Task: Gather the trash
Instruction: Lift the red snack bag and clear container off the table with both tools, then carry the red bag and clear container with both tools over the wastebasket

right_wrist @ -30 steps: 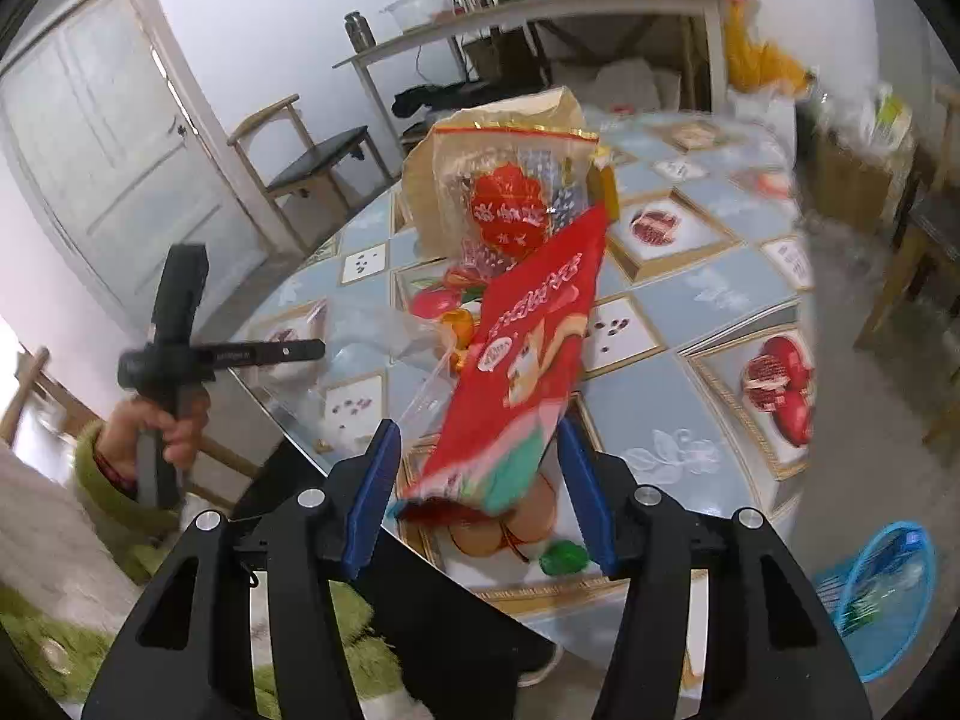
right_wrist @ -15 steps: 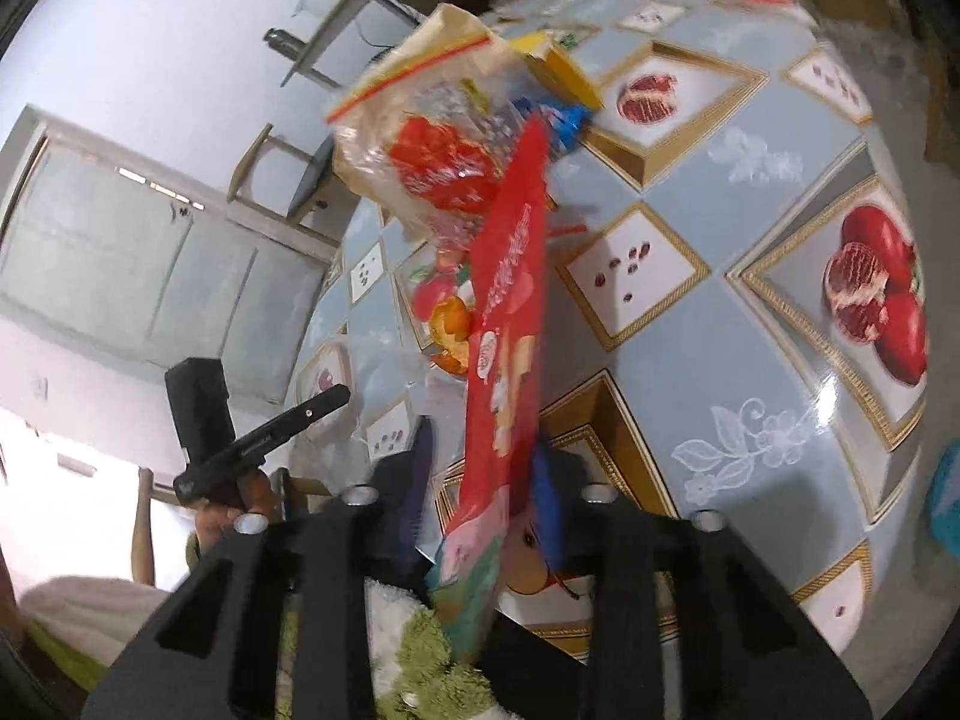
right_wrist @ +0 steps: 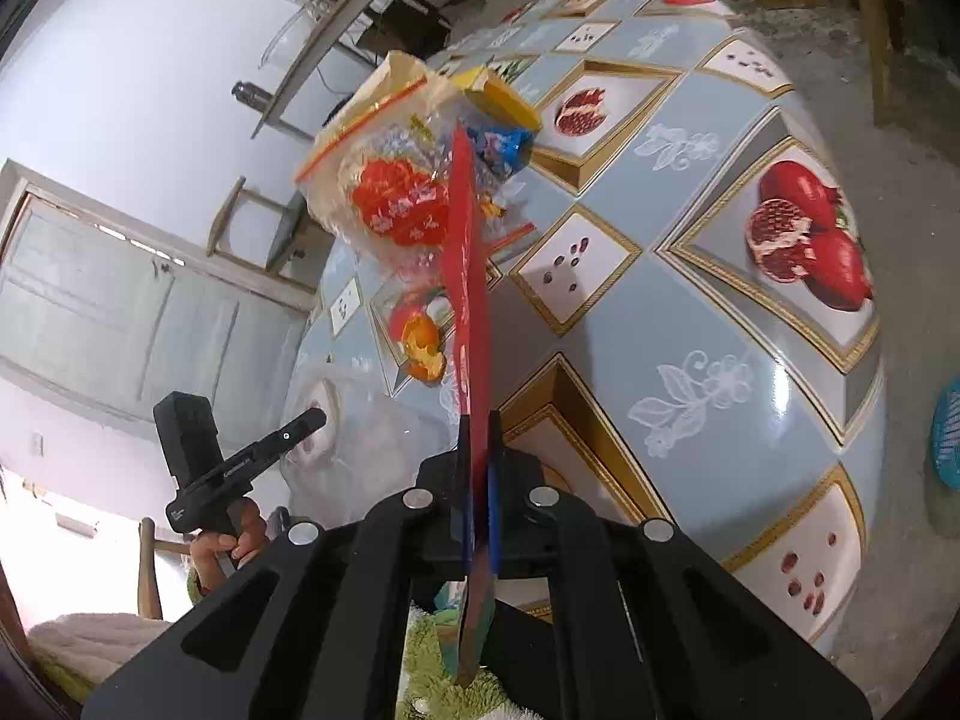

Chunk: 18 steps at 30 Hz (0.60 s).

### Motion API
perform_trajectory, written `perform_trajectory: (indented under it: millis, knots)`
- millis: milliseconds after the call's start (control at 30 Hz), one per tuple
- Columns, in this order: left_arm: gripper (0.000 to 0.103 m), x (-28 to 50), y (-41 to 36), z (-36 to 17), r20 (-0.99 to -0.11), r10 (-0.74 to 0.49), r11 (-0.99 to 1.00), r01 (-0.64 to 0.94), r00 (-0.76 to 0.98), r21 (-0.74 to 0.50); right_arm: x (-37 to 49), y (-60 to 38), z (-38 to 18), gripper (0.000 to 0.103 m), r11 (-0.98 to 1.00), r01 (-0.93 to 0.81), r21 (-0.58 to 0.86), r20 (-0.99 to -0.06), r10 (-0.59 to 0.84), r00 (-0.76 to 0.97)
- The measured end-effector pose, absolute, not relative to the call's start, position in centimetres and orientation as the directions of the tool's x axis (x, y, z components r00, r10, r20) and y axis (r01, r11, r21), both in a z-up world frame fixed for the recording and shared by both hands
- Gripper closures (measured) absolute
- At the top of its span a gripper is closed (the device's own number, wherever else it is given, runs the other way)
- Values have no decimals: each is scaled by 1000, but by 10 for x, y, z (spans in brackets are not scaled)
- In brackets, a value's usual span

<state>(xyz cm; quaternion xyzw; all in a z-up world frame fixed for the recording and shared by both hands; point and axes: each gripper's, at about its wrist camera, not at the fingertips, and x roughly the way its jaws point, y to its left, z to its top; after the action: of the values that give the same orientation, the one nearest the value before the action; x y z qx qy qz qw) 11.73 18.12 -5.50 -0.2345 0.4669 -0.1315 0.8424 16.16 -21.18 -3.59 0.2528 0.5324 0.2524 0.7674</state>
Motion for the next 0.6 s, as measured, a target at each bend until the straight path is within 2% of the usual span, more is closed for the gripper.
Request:
perform_trajectory:
  millis: [600]
  knots:
    - [99, 107, 157, -13, -682, -453, 858, 75, 574, -508, 130, -270, -23, 100, 706, -90, 702, -602, 656, 455]
